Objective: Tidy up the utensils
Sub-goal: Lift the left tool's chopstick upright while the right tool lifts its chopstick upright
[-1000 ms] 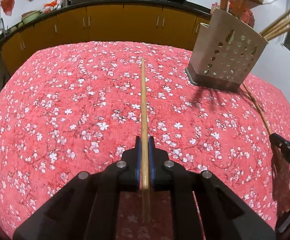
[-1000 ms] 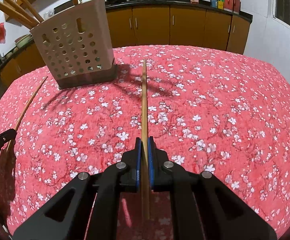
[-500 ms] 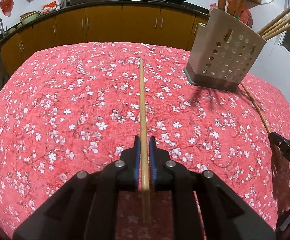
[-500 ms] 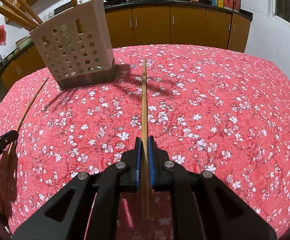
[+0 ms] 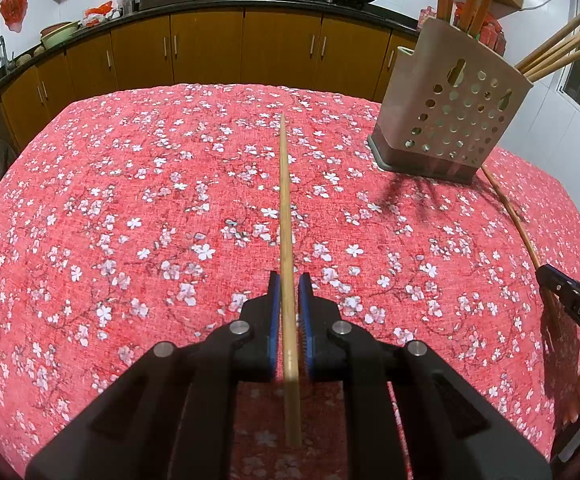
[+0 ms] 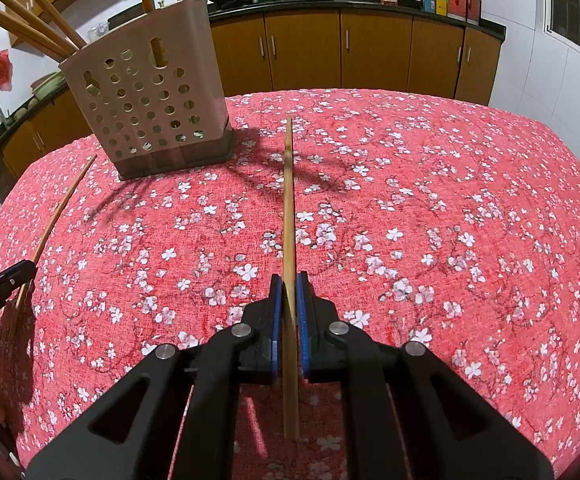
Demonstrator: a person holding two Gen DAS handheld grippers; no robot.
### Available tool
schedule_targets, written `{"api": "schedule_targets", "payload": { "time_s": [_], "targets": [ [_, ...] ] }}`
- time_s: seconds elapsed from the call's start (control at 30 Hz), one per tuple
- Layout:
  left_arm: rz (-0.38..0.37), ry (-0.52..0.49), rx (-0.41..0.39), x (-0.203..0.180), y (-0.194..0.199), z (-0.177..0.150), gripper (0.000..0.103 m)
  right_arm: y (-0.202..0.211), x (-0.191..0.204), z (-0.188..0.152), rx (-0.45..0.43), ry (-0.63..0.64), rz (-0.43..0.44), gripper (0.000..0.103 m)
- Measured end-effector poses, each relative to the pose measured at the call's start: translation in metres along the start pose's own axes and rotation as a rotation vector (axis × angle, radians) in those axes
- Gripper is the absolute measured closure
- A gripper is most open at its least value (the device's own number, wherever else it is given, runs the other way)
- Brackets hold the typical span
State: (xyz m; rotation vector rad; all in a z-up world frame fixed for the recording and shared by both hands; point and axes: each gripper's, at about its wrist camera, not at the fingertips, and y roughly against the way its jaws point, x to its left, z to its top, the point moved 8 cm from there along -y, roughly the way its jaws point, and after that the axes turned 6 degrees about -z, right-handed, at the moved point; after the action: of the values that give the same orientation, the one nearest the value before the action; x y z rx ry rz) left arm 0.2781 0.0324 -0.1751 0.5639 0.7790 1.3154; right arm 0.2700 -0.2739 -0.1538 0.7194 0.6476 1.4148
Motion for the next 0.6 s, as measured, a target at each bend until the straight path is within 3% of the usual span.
{"api": "schedule_targets", "payload": {
  "time_s": [0.6],
  "targets": [
    [0.037,-0.032,0.005,-0.0048,0.0044,-0.0058,0.091,0.0027,0.0005,-0.0031,-0.002,0.003,-0.004,0.094]
  ]
}}
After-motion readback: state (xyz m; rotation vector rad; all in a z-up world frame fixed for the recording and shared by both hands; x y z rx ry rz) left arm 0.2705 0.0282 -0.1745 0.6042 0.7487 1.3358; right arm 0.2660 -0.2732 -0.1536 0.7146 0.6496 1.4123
